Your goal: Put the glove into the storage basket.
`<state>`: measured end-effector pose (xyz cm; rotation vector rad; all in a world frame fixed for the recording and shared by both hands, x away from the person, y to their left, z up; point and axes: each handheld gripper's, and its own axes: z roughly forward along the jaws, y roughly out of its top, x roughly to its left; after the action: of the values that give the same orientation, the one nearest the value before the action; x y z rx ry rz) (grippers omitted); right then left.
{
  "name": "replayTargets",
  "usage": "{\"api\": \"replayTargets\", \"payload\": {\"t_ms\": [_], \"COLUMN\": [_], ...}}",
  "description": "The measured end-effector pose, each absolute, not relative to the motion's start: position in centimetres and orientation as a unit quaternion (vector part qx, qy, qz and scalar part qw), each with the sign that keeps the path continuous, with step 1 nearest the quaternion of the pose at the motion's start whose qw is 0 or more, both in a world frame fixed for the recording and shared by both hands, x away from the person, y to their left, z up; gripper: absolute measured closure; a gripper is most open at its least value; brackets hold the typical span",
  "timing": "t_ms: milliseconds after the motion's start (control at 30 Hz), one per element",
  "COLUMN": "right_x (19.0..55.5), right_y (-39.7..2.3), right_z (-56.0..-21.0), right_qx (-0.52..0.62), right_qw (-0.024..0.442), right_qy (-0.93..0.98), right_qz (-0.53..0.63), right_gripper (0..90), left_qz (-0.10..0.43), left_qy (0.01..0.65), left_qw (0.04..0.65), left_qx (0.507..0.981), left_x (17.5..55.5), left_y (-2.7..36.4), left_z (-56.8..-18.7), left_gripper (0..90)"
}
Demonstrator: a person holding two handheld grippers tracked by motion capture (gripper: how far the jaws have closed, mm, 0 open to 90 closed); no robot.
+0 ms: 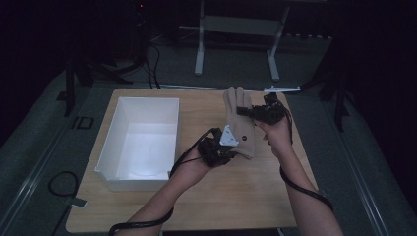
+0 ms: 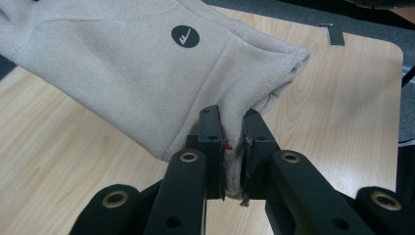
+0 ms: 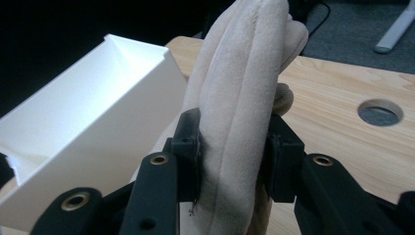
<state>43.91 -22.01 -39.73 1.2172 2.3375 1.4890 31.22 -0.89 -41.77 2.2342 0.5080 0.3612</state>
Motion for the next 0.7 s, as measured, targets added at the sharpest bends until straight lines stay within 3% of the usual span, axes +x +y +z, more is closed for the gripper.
{"api": "replayTargets", "payload": {"t_ms": [700], "right_x": [43.8], "right_y": [-16.8], "right_z": [-37.4], "right_qx": [0.372], "right_qw": [0.045], "right_qy": [0.774], "right_qz": [0.511], "right_gripper": [64.2], "left_qz": [0.160], "left_qy": [0.228], "left_qw": [0.395], "left_qx": [0.875], "left_x": [30.1], "left_y": [4.2], "left_z": [-40.0], "left_gripper": [82.5]}}
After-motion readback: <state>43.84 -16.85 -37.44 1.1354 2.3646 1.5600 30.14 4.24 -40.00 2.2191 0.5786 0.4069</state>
